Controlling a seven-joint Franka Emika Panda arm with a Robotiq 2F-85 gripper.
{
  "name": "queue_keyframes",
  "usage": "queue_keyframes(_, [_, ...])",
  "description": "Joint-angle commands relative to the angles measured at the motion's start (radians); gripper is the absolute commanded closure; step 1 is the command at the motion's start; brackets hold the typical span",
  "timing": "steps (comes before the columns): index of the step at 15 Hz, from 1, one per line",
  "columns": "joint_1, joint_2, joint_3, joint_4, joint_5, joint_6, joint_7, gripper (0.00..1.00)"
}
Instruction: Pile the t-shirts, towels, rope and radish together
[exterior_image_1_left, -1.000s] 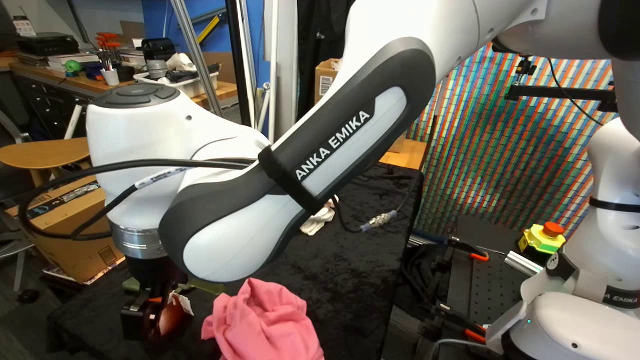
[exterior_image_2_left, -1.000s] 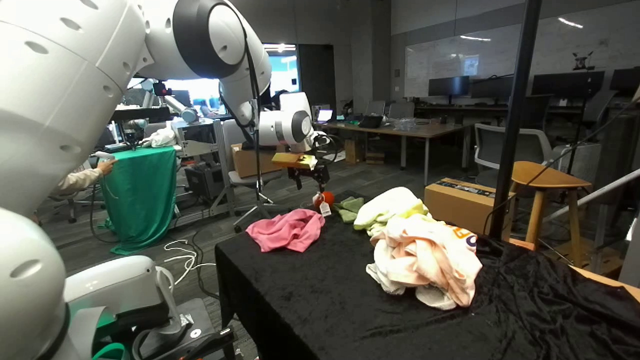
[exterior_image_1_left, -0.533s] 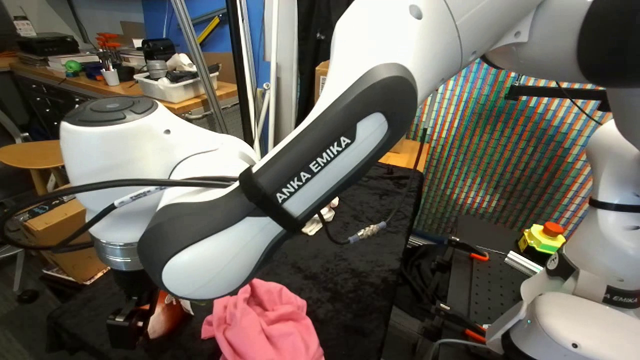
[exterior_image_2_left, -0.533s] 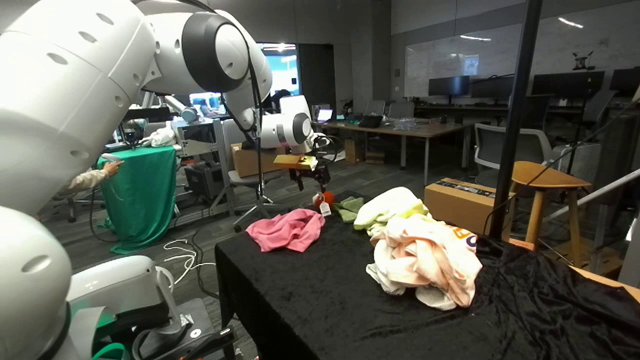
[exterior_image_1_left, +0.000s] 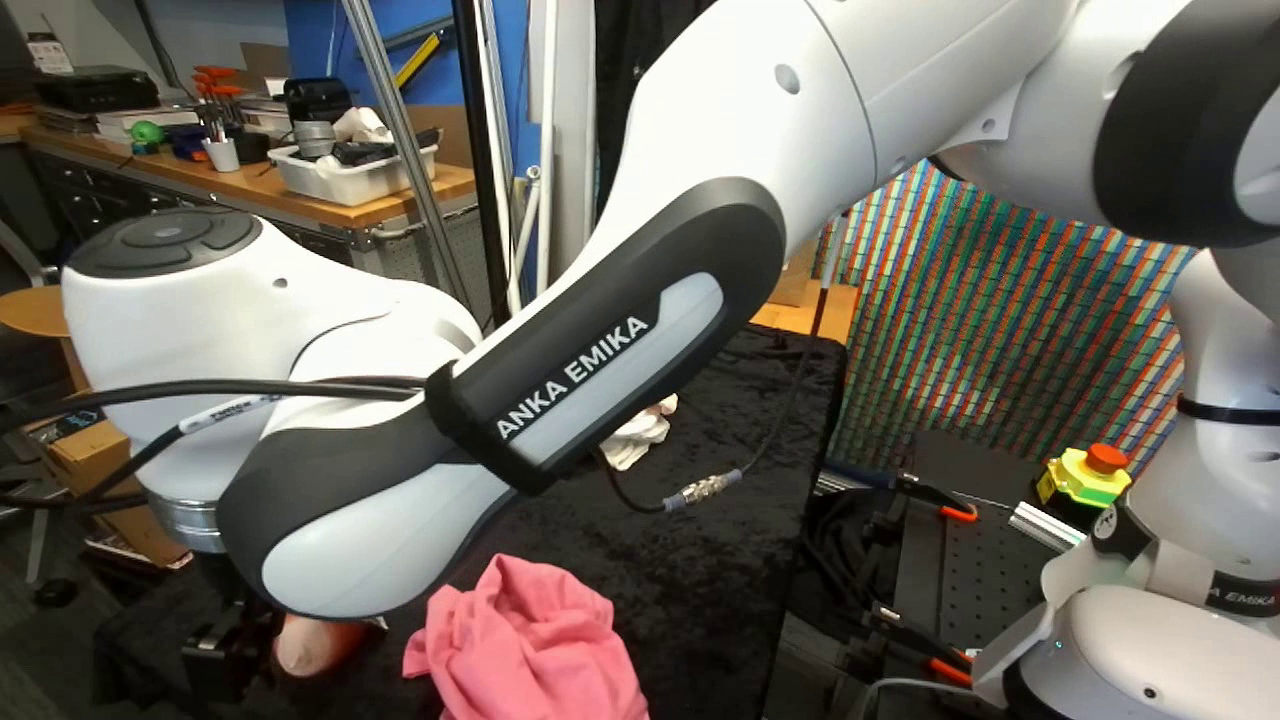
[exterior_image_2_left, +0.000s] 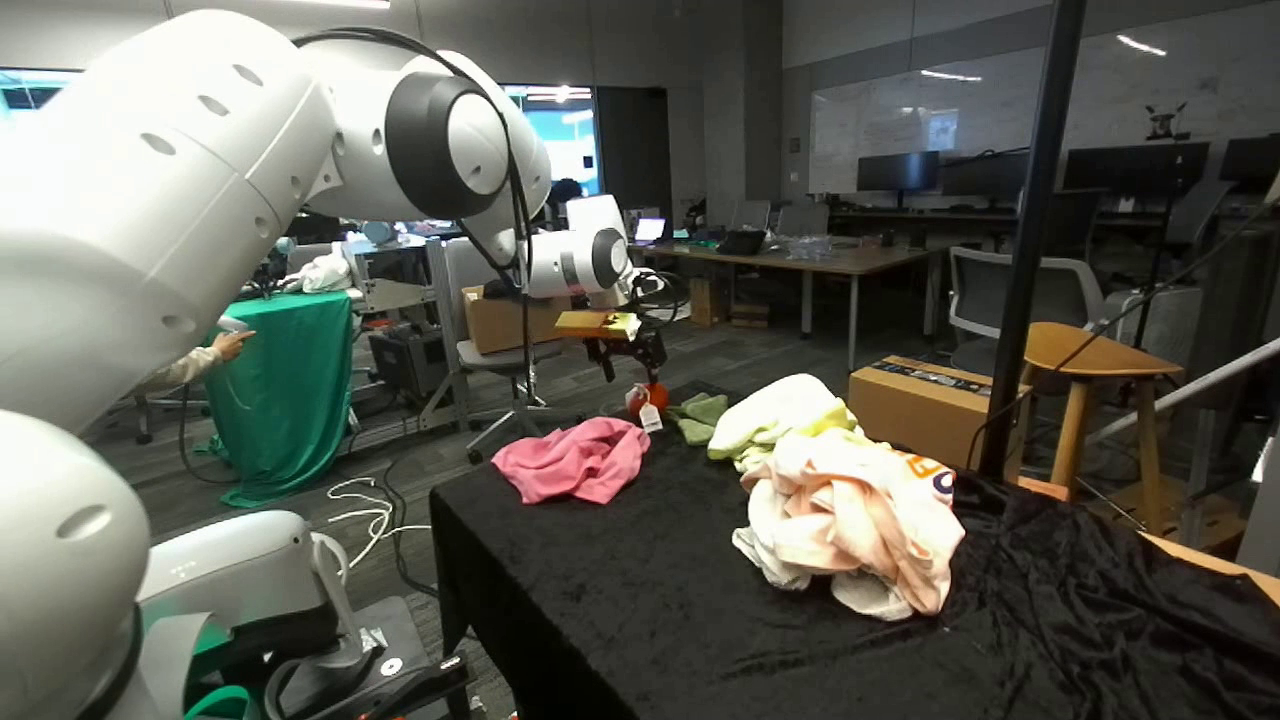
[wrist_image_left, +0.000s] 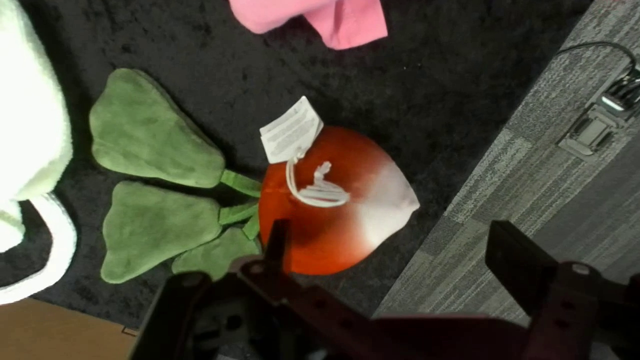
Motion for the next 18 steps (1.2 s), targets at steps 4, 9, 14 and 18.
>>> queue_keyframes(4, [0.013, 0.092, -0.038, 0.140, -0.021, -0.068, 0.026, 0.00])
queue_keyframes(9, [0.005, 0.149, -0.068, 0.192, -0.023, -0.087, 0.033, 0.00])
queue_keyframes(14, [0.006, 0.127, -0.086, 0.184, -0.008, -0.094, 0.036, 0.49])
queue_keyframes(18, [0.005, 0.102, -0.092, 0.170, -0.008, -0.107, 0.038, 0.80])
